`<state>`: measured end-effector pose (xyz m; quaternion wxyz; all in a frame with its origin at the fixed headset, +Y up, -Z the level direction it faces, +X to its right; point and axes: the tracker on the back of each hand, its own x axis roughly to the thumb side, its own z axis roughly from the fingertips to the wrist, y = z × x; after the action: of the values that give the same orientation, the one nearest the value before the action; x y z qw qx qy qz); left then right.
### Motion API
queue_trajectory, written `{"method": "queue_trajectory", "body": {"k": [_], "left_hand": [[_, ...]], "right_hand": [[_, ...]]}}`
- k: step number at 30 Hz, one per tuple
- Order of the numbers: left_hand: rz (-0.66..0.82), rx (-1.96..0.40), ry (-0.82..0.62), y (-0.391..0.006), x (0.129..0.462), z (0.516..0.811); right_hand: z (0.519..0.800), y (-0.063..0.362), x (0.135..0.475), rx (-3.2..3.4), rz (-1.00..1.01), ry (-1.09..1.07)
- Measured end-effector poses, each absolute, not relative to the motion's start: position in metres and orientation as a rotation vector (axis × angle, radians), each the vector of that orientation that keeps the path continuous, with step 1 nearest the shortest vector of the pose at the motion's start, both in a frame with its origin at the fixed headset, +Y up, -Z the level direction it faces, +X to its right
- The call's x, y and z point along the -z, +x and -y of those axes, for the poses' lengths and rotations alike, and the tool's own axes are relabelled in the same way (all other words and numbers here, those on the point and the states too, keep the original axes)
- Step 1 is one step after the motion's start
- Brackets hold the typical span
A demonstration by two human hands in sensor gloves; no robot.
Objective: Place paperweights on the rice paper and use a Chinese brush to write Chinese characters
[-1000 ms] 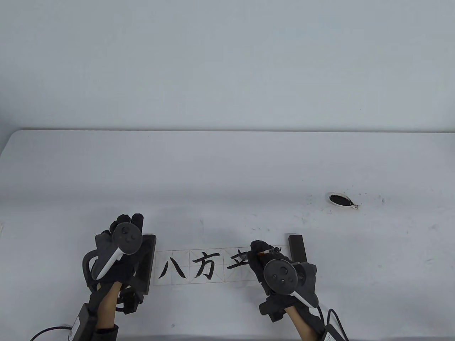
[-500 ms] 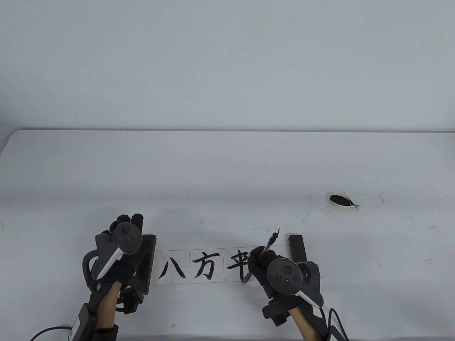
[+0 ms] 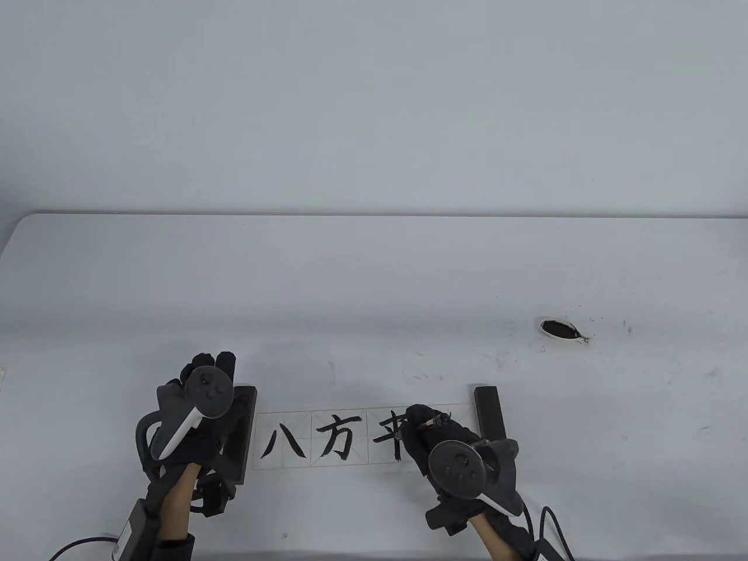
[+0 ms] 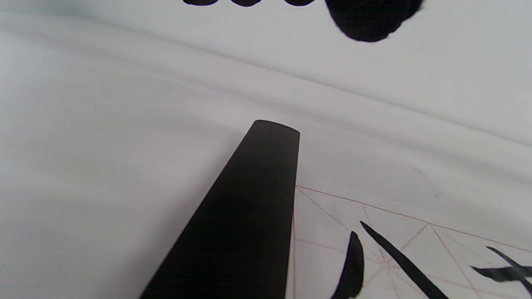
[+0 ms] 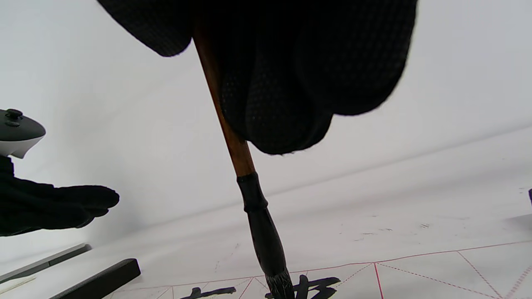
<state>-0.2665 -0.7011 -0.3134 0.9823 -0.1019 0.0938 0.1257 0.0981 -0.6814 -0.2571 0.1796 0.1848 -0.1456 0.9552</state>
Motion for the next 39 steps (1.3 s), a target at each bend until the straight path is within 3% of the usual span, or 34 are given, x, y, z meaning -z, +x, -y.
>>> {"method": "queue_trajectory", "body": {"k": [9, 20, 29, 39], "left_hand": [[-0.19, -0.253, -0.209, -0.266, 0.314, 0.701], [-0.189, -0.251, -0.209, -0.266, 0.314, 0.702], [-0.187, -0.25, -0.208, -0.266, 0.314, 0.702], [-0.187, -0.25, -0.207, -0.266, 0.314, 0.702]], "right_hand": [[0.68, 0.082, 0.247, -2.652, 0.296, 0.66], [0.675, 0.115, 0.259, -2.588, 0.322, 0.488], [0.68, 0.111, 0.262, -2.674, 0.253, 0.498], [0.669, 0.12, 0.261, -2.753, 0.174, 0.44]]}}
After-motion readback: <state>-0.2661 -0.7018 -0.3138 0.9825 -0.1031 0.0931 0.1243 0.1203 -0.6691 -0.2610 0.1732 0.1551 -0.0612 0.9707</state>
